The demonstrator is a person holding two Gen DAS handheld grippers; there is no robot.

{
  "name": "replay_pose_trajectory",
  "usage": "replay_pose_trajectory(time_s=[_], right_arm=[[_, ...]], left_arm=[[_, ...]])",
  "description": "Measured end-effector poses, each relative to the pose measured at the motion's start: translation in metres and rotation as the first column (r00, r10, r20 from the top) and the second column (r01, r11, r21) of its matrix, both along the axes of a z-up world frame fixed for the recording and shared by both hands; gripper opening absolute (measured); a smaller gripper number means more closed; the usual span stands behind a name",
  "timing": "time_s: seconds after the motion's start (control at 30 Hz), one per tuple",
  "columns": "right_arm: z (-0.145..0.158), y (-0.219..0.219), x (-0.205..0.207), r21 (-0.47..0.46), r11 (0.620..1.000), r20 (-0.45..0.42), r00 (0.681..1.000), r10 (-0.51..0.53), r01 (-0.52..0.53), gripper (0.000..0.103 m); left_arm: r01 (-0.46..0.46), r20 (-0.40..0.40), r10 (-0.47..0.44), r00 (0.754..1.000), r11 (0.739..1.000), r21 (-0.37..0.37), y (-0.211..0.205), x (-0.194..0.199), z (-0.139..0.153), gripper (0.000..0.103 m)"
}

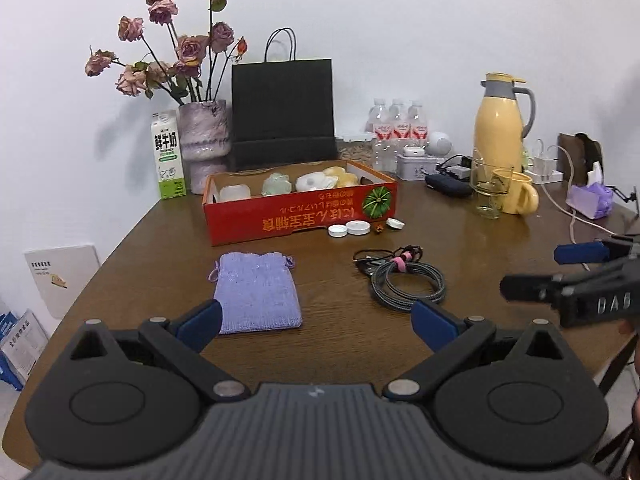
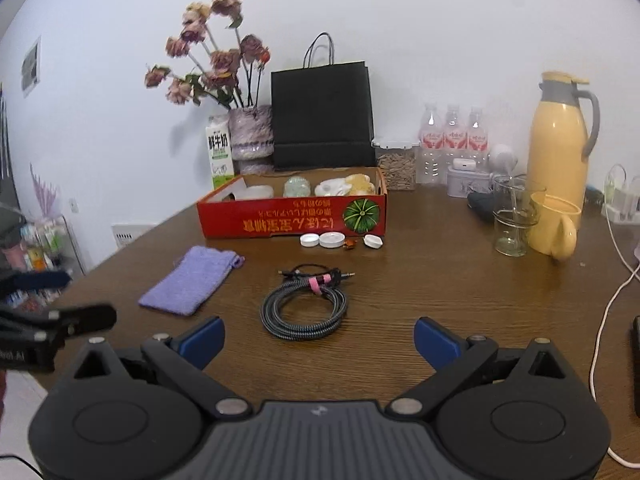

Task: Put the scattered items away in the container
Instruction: 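Pull both tools back out of the box toward the table items, then grasp a white cap with the left tool while the right tool grasps another white cap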

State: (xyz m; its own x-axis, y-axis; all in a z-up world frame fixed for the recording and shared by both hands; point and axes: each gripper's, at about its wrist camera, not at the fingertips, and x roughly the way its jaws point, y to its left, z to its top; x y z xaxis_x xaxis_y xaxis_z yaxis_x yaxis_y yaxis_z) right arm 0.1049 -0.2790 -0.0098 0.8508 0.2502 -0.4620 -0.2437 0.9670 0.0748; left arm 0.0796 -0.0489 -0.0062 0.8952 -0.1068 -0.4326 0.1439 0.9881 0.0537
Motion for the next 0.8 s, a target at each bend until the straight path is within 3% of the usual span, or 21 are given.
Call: replay_pose_trajectory(time_s=[0.23,0.3,0.37,0.5,0.7,0.8], right_arm=[[-0.016,0.004,0.031,0.013,0.999,-0.048,0.998,0.037,-0.037,0.098],[-0.018,0.004,0.041,0.007,0.999,-0.05,0.998,0.039,-0.039,0.091],[-0.018,0.001,0.055,0.018,0.999,-0.052,0.998,0.042,-0.041,0.091],[-0.02,-0.003,0.092,0.029,1.0,-0.085,0.996,0.0,0.003,0.08],[-0.016,-0.015,0.155,0.029,0.998,-0.079,0.996,-0.045,0.047,0.069],[-0.015,-0.021,0.19,0.04,0.998,-0.088,0.995,-0.05,0.054,0.064]], left_arm=[[0.005,-0.106,-0.009,0.994,0.999,-0.037,-0.001,0.032,-0.02,0.103],[0.003,-0.128,-0.009,0.992,0.999,-0.051,0.002,0.046,-0.022,0.103],[-0.002,-0.162,-0.012,0.987,0.996,-0.09,0.006,0.064,-0.023,0.101],[0.008,-0.219,-0.05,0.974,0.982,-0.188,0.009,0.112,-0.023,0.087],[0.098,-0.198,-0.121,0.973,0.988,-0.123,-0.012,0.193,-0.018,0.07],[0.159,-0.194,-0.188,0.963,0.975,-0.156,-0.02,0.23,-0.02,0.066]])
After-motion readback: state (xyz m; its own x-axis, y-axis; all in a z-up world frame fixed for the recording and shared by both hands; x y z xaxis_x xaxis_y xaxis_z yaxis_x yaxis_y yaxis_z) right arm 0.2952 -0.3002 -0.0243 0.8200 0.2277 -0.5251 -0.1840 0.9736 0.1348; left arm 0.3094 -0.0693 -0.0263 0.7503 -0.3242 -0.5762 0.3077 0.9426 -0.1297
